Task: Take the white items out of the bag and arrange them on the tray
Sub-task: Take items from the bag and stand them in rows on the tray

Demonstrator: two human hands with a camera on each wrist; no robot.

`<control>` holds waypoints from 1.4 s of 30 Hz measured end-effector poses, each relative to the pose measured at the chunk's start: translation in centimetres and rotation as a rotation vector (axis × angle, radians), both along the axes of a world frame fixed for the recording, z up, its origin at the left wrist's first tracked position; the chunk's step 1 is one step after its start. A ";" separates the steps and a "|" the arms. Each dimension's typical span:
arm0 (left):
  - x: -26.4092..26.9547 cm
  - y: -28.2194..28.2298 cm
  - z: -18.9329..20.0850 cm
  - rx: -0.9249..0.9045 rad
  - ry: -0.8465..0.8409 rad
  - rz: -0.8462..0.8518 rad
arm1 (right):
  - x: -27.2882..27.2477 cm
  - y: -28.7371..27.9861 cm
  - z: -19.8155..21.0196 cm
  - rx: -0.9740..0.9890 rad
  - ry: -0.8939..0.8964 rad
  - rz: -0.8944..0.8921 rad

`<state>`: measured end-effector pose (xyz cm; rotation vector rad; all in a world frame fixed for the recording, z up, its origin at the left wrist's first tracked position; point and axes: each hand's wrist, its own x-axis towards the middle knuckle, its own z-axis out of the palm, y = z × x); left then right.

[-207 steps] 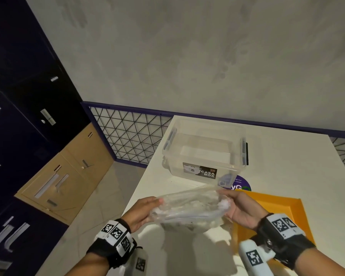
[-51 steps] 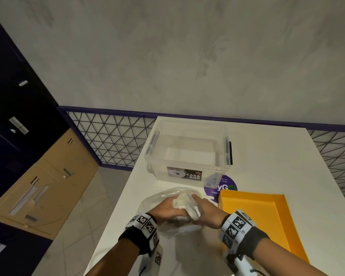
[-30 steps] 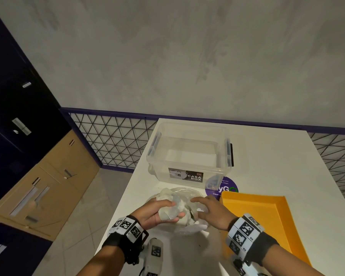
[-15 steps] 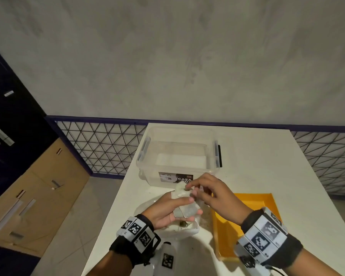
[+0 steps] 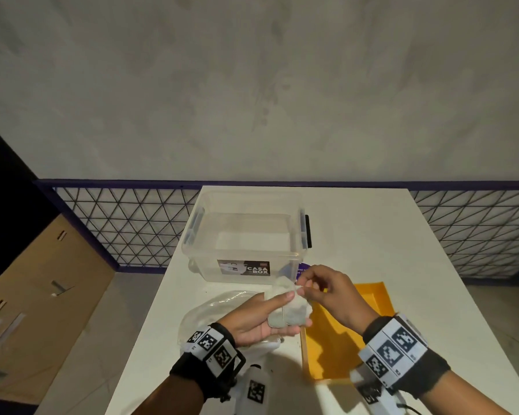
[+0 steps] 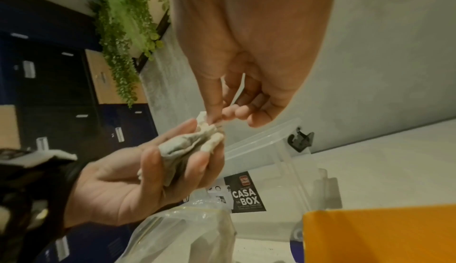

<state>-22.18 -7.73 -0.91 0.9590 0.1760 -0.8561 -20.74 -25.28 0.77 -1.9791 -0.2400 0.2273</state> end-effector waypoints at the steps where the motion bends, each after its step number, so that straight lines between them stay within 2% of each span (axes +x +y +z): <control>1: 0.0 0.0 -0.1 -0.018 0.016 0.015 | 0.1 -0.5 -0.1 0.026 0.007 -0.016; 6: 0.2 0.1 -0.4 -0.054 0.089 0.087 | 1.1 -2.7 -0.3 0.089 0.094 0.014; 9: 0.3 0.6 -0.4 -0.052 0.139 0.175 | 2.3 -4.2 0.1 0.063 0.036 -0.048; 13: 0.2 1.7 -0.4 0.000 0.130 0.266 | 4.1 -5.7 -0.7 -0.221 -0.046 -0.046; 16: -0.1 2.3 -0.3 0.072 0.080 0.279 | 5.2 -5.5 -3.0 -0.464 -0.039 -0.014; 19: -0.6 3.0 -0.1 0.131 0.011 0.248 | 6.3 -5.0 -5.5 -0.582 0.017 0.003; 23: -1.3 3.9 0.3 0.156 -0.021 0.251 | 6.8 -4.1 -7.4 -0.694 -0.009 0.102; 33: -1.8 4.0 0.2 0.231 0.025 0.327 | 6.9 -2.2 -9.5 -0.821 -0.108 0.107; 37: -1.9 3.7 0.2 0.248 0.024 0.296 | 6.5 -2.0 -10.2 -0.884 -0.175 0.124; 42: -2.0 3.7 0.2 0.244 0.030 0.308 | 6.5 -2.2 -11.0 -0.809 -0.176 0.087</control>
